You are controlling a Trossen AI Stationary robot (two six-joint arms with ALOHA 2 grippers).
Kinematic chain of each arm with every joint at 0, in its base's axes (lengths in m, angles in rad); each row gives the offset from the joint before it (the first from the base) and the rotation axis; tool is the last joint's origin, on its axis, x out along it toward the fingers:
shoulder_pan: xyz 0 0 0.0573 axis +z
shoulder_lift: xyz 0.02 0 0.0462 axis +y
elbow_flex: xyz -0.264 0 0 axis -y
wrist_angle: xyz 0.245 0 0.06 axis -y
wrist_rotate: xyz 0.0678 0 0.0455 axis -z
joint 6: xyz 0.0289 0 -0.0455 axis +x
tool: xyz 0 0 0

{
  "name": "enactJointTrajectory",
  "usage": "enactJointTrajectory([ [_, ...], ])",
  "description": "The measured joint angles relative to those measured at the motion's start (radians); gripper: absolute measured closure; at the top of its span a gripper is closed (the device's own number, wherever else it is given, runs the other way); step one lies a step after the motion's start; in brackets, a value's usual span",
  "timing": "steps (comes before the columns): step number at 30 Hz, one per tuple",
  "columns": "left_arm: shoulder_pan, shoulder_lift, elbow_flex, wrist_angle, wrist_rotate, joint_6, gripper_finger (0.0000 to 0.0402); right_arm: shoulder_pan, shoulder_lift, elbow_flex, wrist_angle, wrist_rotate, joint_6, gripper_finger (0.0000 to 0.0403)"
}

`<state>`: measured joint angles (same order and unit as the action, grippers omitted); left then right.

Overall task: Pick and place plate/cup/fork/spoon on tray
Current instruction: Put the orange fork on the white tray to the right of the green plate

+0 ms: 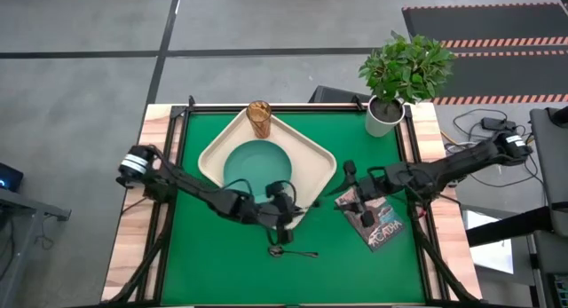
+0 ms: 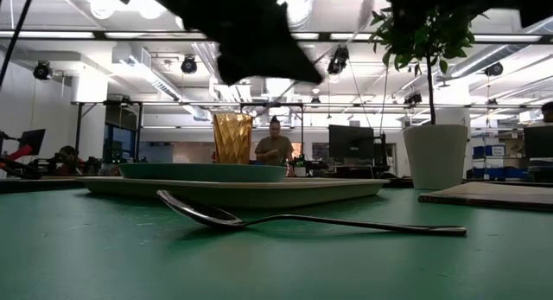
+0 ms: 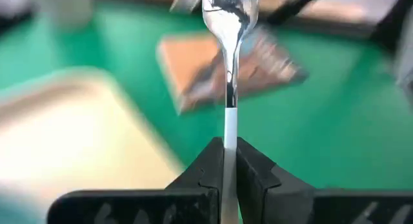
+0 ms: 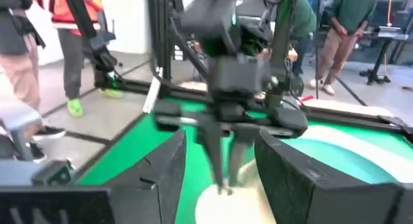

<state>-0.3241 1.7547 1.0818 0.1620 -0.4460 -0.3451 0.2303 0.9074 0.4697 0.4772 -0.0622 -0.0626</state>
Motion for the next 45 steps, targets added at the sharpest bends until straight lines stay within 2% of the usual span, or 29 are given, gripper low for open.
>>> enactJointTrajectory([
  [5, 0.03, -0.047, 0.0, -0.301, -0.015, -0.314, 0.0399, 0.004, -0.106, 0.0, -0.111, 0.011, 0.052, 0.0232],
  [9, 0.064, -0.042, 0.018, -0.385, -0.004, -0.459, 0.0399, 0.014, -0.153, -0.001, -0.166, 0.01, 0.064, 0.0235],
  [19, 0.096, -0.004, 0.113, -0.497, 0.019, -0.542, 0.0399, 0.014, -0.226, -0.001, -0.264, 0.01, 0.064, 0.0236],
  [22, 0.095, 0.045, 0.153, -0.511, 0.048, -0.586, 0.04, 0.014, -0.255, -0.001, -0.295, 0.01, 0.063, 0.0236],
  [27, 0.095, 0.139, 0.261, -0.66, 0.082, -0.616, 0.04, 0.014, -0.284, -0.001, -0.324, 0.009, 0.063, 0.0236],
  [31, 0.102, 0.154, 0.326, -0.744, 0.074, -0.621, 0.04, 0.014, -0.301, 0.0, -0.352, 0.007, 0.064, 0.0236],
  [38, 0.113, 0.168, 0.317, -0.746, 0.071, -0.664, 0.04, 0.014, -0.318, 0.0, -0.369, 0.004, 0.063, 0.0236],
  [45, 0.119, 0.223, 0.32, -0.741, 0.071, -0.642, 0.04, 0.014, -0.316, 0.0, -0.368, 0.002, 0.059, 0.0236],
])
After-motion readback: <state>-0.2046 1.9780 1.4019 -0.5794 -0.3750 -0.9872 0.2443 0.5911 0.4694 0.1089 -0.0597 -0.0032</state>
